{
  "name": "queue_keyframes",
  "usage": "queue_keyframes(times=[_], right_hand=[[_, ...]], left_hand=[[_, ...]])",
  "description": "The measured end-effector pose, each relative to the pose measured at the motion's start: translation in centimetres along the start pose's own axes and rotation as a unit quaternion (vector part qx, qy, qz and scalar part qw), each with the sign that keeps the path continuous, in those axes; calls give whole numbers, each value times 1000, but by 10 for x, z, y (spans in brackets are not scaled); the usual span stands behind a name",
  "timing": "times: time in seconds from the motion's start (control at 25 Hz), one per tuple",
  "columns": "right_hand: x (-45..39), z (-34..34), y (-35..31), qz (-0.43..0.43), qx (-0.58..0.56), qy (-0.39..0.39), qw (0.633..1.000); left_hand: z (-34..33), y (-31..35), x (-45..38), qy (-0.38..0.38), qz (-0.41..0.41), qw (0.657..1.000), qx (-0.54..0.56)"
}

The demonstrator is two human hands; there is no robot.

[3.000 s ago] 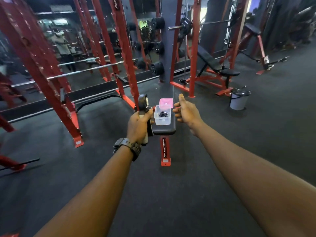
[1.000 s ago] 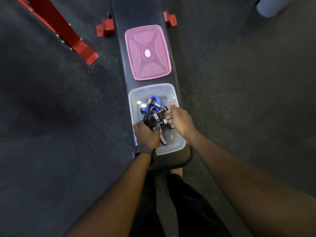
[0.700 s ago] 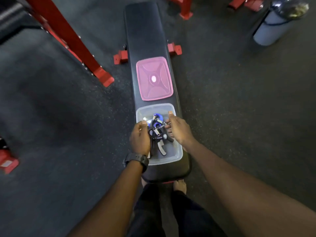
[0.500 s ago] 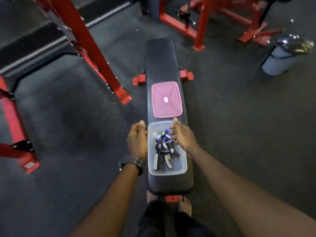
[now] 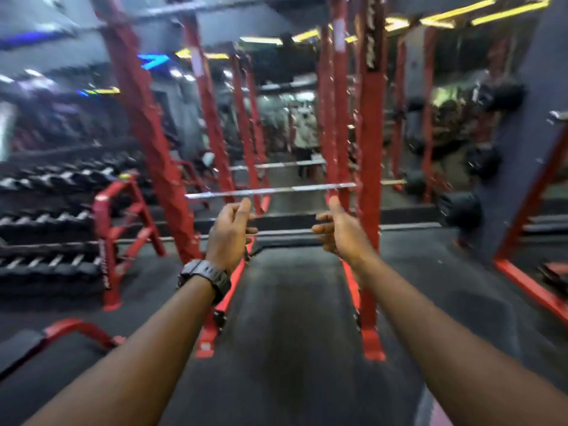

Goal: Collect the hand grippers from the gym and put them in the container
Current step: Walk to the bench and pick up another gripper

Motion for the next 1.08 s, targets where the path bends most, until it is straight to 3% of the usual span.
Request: queue_keyframes(times=[0.12, 0.2, 0.64, 0.92, 1.08], right_hand=[[4, -74, -105, 78, 0, -39, 996], [25, -119, -141, 107, 0, -73, 992], [213, -365, -172, 114, -80, -261, 955], [339, -549, -146, 74, -93, -455, 882], [455, -645, -119, 54, -71, -569, 818]], left_hand=[[88, 87, -36, 58, -48, 997, 29], [144, 123, -39, 90, -75, 993, 21], [420, 182, 35, 237, -125, 958, -104], [609, 200, 137, 404, -83, 885, -217], [719, 211, 231, 510, -46, 815, -269]])
Point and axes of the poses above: each hand's wrist, its own x-axis away from the middle knuckle, its own z-axis out of the back of the hand, y = z × x, the point moved 5 cm from there along -x, towards the middle knuckle, and after that the axes turned 7 degrees about y, right-handed, at the moved point
